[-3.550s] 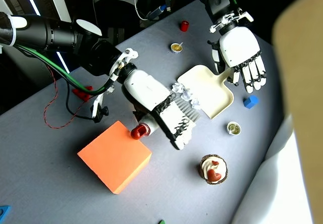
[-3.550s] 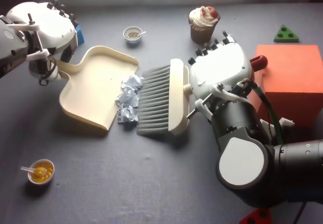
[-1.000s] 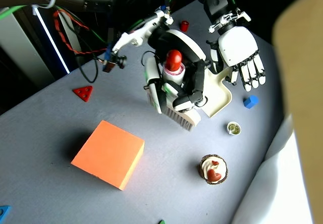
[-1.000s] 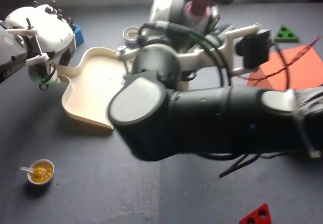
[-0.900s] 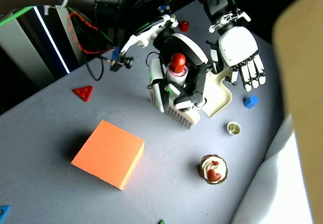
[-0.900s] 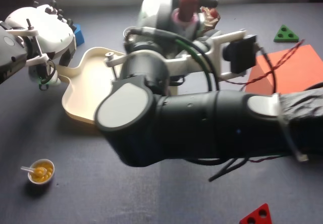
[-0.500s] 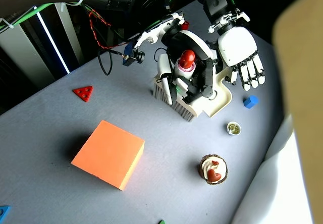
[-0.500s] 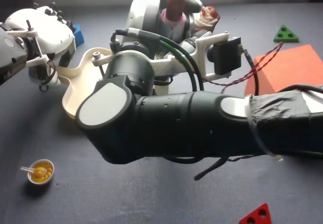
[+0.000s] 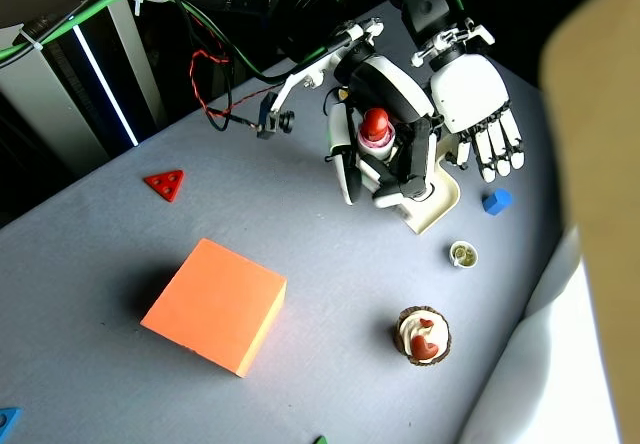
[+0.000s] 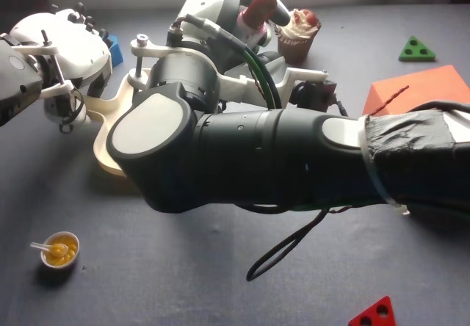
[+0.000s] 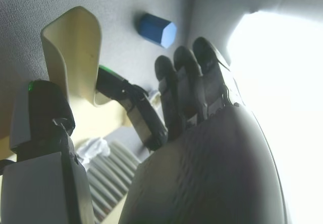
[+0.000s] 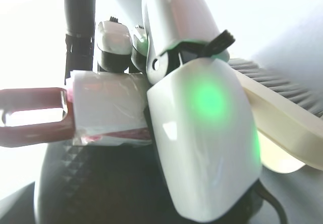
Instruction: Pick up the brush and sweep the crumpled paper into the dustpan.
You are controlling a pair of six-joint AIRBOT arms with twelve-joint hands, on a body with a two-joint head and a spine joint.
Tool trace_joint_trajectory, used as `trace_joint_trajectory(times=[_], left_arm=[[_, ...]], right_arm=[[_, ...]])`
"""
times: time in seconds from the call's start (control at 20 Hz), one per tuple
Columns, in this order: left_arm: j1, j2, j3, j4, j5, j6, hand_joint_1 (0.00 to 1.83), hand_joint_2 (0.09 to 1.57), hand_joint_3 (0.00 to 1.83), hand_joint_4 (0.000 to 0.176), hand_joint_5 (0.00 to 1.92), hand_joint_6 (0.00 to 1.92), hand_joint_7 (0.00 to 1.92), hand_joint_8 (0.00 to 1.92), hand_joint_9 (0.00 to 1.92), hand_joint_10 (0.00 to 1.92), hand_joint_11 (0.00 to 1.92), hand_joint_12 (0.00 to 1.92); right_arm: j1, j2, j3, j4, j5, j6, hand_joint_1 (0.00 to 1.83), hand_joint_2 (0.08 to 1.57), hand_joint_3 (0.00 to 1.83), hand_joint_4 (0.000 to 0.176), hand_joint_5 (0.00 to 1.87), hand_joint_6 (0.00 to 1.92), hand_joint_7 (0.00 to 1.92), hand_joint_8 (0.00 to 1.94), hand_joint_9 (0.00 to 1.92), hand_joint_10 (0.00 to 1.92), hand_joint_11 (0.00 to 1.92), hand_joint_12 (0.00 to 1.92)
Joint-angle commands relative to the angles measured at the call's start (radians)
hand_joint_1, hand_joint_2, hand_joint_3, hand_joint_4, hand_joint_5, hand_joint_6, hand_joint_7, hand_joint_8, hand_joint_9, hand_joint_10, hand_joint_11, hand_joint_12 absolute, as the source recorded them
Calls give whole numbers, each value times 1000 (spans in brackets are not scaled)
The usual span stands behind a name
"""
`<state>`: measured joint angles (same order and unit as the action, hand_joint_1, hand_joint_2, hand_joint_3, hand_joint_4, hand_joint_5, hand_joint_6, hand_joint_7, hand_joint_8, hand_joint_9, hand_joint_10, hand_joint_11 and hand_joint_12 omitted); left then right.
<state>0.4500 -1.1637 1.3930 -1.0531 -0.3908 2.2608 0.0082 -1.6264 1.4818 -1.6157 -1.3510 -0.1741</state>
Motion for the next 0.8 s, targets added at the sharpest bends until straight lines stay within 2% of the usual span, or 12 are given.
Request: trace_joint_trajectory(times=[0.0,0.05,0.15,0.2,0.25,0.3,0.35,0.4,0.45,0.5,0.6,0.75], left_arm=[[-5,5,2,33,-82,4,1036,1125,1,101,962,1008,354,1,233,0,18,359],[-5,5,2,33,-83,4,1036,1125,1,99,962,1008,363,5,236,1,21,360],[-6,5,2,33,-83,4,1057,1125,1,50,967,1002,350,2,226,2,11,353],[-6,5,2,33,-84,4,1065,1125,0,31,967,1001,333,0,204,0,1,338],[-6,5,2,33,-84,4,1061,1122,0,47,974,990,352,5,228,7,15,342],[-6,5,2,33,-84,4,1071,1114,0,34,991,964,367,6,244,7,28,347],[-6,5,2,33,-84,4,1056,1121,1,59,974,990,368,3,250,4,30,349],[-6,5,2,33,-84,4,1056,1121,1,59,974,990,368,3,250,4,30,349],[-6,5,2,31,-85,4,1034,1123,0,111,967,1001,366,3,234,3,1,338],[-6,4,1,31,-86,4,1047,1116,0,91,983,976,366,2,218,4,0,335],[-6,3,0,31,-87,4,1057,1109,0,79,1000,948,378,2,253,13,88,377],[-6,2,0,30,-89,4,1050,1114,1,85,985,974,384,3,266,7,83,393]], right_arm=[[22,11,-5,-120,-22,10,1519,1151,0,0,1112,1921,1121,1941,1160,1921,1007,1774],[22,20,-10,-120,-17,33,1500,1154,0,0,1121,1921,1134,1941,1178,1921,778,1413],[23,39,-23,-124,-14,42,1501,1151,0,0,1120,1921,1148,1941,1199,1921,876,1333],[25,50,-33,-130,-13,42,1483,1153,0,0,1147,1921,1188,1941,1248,1921,798,1084],[30,70,-53,-144,-8,42,1485,1152,0,0,1135,1921,1191,1941,1234,1921,867,1078],[37,90,-76,-162,1,42,1481,1154,0,0,1136,1921,1204,1941,1234,1921,873,986],[47,116,-104,-174,8,42,1496,1142,0,0,1110,1921,1102,1941,1113,1921,816,1575],[57,134,-125,-176,17,41,1496,1142,0,0,1110,1921,1102,1941,1113,1921,816,1575],[71,155,-148,-180,31,29,1499,1147,0,0,1116,1921,1128,1941,1166,1921,997,1731],[82,163,-155,-184,31,1,1502,1144,0,0,1123,1921,1138,1941,1189,1921,986,1721],[96,155,-143,-176,34,-119,1510,1146,0,0,1113,1921,1100,1941,1174,1921,906,1747],[70,108,-87,-171,39,-247,1522,1142,0,0,1107,1921,1113,1941,1193,1921,1140,1916]])
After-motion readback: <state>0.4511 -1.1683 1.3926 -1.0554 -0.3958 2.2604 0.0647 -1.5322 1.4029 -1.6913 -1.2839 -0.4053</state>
